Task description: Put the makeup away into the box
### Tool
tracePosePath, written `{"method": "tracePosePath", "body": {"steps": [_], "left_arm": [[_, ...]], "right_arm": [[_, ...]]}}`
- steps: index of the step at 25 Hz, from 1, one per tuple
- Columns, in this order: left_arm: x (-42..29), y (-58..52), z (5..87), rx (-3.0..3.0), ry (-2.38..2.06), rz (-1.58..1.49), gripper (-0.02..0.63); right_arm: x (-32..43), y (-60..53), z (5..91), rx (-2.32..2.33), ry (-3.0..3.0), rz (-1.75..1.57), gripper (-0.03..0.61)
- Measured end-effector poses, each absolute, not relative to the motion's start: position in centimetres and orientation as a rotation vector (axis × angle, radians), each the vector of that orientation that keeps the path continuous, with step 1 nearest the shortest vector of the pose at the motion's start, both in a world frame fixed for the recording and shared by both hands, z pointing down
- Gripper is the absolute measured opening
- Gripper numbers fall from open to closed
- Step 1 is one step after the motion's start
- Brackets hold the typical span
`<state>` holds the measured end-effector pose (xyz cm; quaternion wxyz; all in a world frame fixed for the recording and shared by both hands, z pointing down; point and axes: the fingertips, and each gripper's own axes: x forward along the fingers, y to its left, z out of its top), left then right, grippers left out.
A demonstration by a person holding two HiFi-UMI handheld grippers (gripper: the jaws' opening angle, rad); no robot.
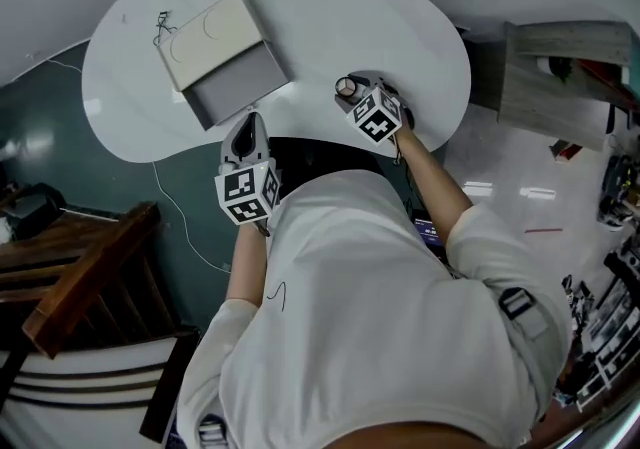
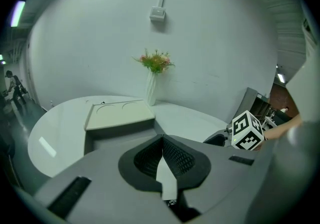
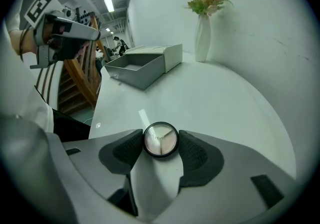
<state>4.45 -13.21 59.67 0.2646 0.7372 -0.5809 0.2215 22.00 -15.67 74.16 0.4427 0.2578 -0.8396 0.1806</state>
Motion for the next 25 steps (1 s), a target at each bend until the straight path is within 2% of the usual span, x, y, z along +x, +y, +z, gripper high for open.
{"method": "tracePosePath", "body": {"steps": [9, 16, 25], "left_arm": [[2.7, -14.4, 59.5, 1.991, -1.595, 0.540, 0.018], [2.6, -17.3, 58.3, 2.107, -1.528, 0.504, 0.018], [-0.3, -20.0, 55.8, 2.156, -1.538, 0.429, 0.018]], "right_arm": [[20.8, -17.2, 73.0, 0.709, -2.125, 0.540, 0.221], [20.4, -20.5, 68.2, 0.957, -2.207, 0.640, 0.221], [19.0, -23.8, 58.6, 1.247, -2.562, 1.395, 0.221]]}}
